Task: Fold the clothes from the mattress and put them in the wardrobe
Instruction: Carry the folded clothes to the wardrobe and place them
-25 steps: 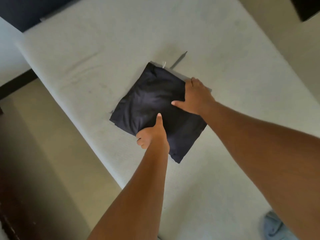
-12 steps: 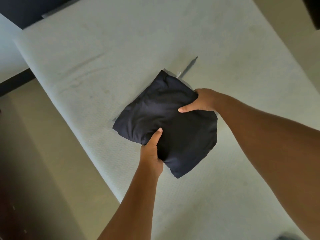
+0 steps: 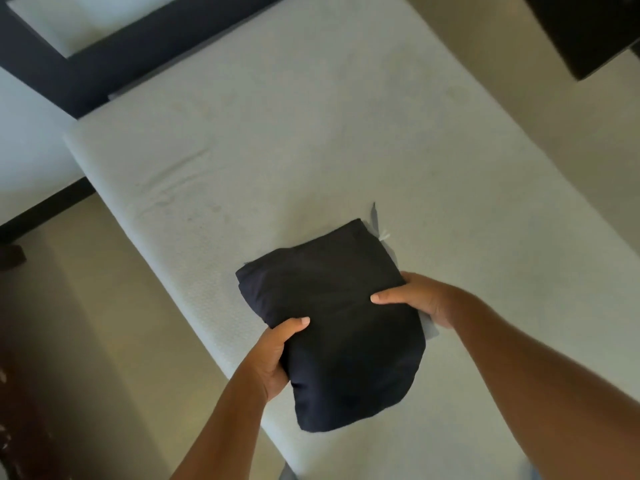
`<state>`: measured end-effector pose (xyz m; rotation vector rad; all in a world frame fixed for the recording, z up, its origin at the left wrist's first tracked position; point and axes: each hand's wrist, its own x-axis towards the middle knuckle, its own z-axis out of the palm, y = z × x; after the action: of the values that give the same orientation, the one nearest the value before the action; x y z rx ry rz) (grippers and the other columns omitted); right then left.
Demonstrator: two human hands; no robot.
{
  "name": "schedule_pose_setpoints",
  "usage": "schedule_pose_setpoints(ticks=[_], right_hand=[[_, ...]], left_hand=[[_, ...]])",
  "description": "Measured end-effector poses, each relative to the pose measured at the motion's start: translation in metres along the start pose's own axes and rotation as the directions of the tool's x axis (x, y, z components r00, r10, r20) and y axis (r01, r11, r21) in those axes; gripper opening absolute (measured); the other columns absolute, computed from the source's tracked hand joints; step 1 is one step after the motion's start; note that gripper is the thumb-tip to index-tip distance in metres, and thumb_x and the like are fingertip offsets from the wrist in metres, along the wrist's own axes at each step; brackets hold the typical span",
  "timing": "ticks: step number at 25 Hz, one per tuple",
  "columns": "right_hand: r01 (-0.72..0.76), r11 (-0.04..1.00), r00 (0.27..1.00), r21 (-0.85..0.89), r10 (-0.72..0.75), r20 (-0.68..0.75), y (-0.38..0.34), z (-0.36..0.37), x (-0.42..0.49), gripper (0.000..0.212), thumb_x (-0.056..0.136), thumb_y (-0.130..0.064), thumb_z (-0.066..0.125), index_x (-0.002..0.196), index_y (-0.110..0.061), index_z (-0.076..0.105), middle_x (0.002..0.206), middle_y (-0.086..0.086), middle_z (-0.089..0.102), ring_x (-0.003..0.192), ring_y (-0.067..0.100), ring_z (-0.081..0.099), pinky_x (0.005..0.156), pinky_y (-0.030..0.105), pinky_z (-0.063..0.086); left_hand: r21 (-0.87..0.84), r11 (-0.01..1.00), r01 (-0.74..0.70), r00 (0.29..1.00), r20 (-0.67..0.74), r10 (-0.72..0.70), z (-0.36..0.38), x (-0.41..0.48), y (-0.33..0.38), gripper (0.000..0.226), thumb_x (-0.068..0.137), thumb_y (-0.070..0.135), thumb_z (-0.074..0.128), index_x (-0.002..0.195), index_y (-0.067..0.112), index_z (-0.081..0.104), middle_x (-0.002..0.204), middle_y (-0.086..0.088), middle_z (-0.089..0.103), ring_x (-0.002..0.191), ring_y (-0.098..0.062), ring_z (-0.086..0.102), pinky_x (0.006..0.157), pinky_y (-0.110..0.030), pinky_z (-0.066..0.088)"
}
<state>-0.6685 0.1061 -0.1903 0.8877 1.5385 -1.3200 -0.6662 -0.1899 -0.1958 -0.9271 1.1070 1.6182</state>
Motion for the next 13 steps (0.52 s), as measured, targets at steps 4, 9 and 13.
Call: schedule_pose_setpoints(ticks=[4,9,13], right_hand=[[0.042,0.98,0.998,0.196,-0.033,-0.047,0.054,0.018,-0.07,0.073,0.057,-0.045,0.093,0.124,-0.028,0.068,0.117,-0.004,0.076,0.112,0.025,0.069,0.108,0.051,0.048],[0.159,0.9,0.981,0.405,-0.096,-0.171,0.125,0.023,-0.187,0.072,0.063,-0.043,0.093,0.127,-0.022,0.066,0.117,0.001,0.076,0.11,0.028,0.071,0.103,0.051,0.053],[0.29,0.81,0.931,0.509,-0.114,-0.347,0.211,0.026,-0.29,0.086,0.049,-0.049,0.098,0.124,-0.021,0.067,0.116,0.004,0.076,0.109,0.032,0.071,0.102,0.054,0.053]], left_hand=[[0.143,0.99,-0.013,0.999,0.044,0.007,0.015,-0.06,-0.004,0.057,0.078,0.018,0.083,0.133,0.013,0.066,0.126,-0.012,0.073,0.116,-0.034,0.069,0.105,-0.051,0.051],[0.358,0.932,-0.061,0.991,0.132,0.015,0.07,-0.142,-0.026,0.046,0.085,0.018,0.077,0.129,0.012,0.067,0.121,-0.013,0.075,0.115,-0.037,0.069,0.104,-0.052,0.053],[0.486,0.863,-0.137,0.969,0.247,0.015,0.12,-0.202,-0.079,0.05,0.083,0.017,0.079,0.131,0.012,0.066,0.122,-0.015,0.074,0.116,-0.039,0.068,0.103,-0.055,0.053]])
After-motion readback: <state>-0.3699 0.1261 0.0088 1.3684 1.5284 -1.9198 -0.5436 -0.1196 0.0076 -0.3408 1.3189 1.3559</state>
